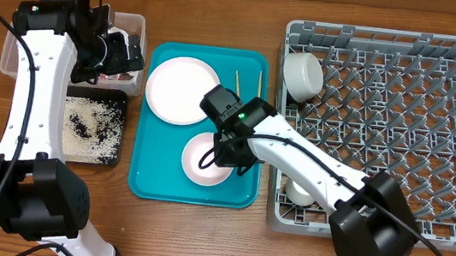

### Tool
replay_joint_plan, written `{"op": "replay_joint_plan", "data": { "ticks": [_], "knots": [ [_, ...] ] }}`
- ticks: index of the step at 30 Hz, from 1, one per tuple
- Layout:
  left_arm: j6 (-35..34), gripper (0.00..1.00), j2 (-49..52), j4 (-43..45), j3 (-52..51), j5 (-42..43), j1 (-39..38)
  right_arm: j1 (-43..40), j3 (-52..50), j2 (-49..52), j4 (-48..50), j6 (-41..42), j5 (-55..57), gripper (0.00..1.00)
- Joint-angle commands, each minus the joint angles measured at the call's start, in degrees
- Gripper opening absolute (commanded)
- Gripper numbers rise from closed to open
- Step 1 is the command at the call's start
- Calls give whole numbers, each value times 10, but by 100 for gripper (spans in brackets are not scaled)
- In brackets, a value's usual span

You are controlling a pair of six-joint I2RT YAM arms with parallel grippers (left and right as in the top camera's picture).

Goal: Sort waste into correct bins and load items into the dishwasher
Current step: 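Lift the pink bowl with right gripper and set it in the rack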

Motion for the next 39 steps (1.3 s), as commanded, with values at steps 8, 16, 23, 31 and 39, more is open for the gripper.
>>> {"op": "replay_joint_plan", "data": {
  "ticks": [8,16,23,31,39],
  "knots": [
    [-2,100,0,0,15,5,-1,0,17,-106,-38,59,140,4],
    [-2,100,0,0,15,5,-1,0,17,-222,-108,139,367,4],
    [-2,100,0,0,15,5,-1,0,17,-246,-192,164,632,4],
    [-2,100,0,0,15,5,-1,-63,16,-211,-213,129,745,4],
    [-2,100,0,0,15,5,-1,-77,16,-94,-259,125,695,4]
  ]
}}
